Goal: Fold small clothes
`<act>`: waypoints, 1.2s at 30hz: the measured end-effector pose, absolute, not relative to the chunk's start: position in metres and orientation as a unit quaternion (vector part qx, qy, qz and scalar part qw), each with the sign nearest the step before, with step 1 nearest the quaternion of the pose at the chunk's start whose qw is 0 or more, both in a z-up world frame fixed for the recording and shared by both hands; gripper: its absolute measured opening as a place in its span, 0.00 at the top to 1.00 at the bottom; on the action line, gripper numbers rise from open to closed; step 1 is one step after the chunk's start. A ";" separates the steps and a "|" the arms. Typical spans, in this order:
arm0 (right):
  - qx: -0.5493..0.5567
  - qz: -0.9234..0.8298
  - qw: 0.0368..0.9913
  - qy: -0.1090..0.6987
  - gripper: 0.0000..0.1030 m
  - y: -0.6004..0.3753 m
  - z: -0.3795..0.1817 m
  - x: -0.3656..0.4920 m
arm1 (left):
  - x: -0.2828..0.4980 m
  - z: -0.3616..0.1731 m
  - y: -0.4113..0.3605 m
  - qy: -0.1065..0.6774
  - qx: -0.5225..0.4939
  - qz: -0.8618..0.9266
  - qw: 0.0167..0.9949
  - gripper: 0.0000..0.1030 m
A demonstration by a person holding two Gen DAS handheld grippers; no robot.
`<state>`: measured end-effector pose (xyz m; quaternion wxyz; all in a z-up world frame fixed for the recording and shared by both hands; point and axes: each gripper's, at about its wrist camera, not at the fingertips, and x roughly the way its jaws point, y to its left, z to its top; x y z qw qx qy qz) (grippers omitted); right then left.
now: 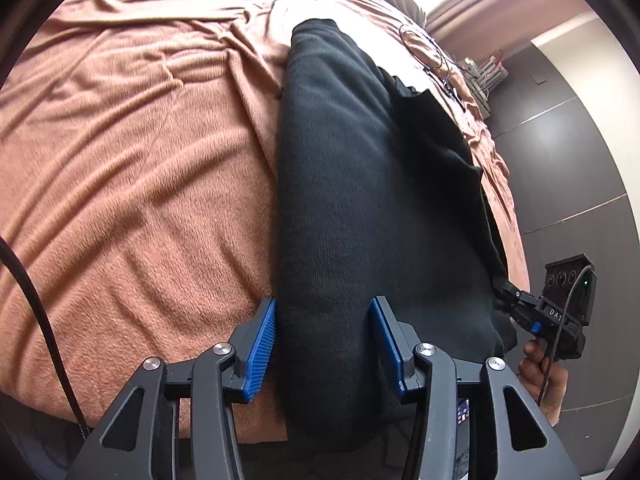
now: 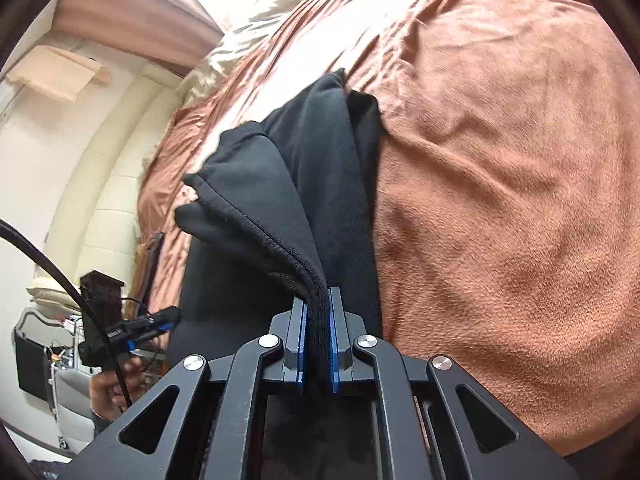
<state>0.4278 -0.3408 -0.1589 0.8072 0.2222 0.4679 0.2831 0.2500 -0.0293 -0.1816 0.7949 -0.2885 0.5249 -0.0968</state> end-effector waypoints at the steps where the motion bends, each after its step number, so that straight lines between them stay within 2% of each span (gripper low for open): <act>1: 0.213 0.281 0.810 0.468 0.95 -0.337 -0.157 0.426 | 0.250 -0.181 -0.029 0.522 -0.289 -0.095 0.797 0.53; 7: 0.116 0.256 0.834 0.474 0.85 -0.312 -0.124 0.418 | 0.253 -0.191 -0.025 0.528 -0.300 -0.093 0.789 0.53; 8: 0.087 0.250 0.840 0.473 0.79 -0.304 -0.117 0.417 | 0.253 -0.190 -0.024 0.526 -0.302 -0.094 0.789 0.53; 10: 0.046 0.244 0.848 0.469 0.60 -0.292 -0.106 0.416 | 0.255 -0.188 -0.020 0.520 -0.305 -0.094 0.792 0.53; 11: 0.028 0.242 0.852 0.464 0.47 -0.284 -0.100 0.417 | 0.255 -0.187 -0.019 0.517 -0.307 -0.093 0.793 0.53; 12: 0.010 0.239 0.856 0.458 0.43 -0.277 -0.094 0.416 | 0.254 -0.187 -0.016 0.515 -0.310 -0.093 0.794 0.53; 22: -0.169 0.243 0.852 0.432 0.44 -0.187 -0.074 0.412 | 0.264 -0.186 -0.006 0.505 -0.328 -0.105 0.791 0.53; 36: -0.291 0.194 0.839 0.417 0.44 -0.095 -0.092 0.445 | 0.253 -0.190 0.038 0.484 -0.367 -0.105 0.787 0.53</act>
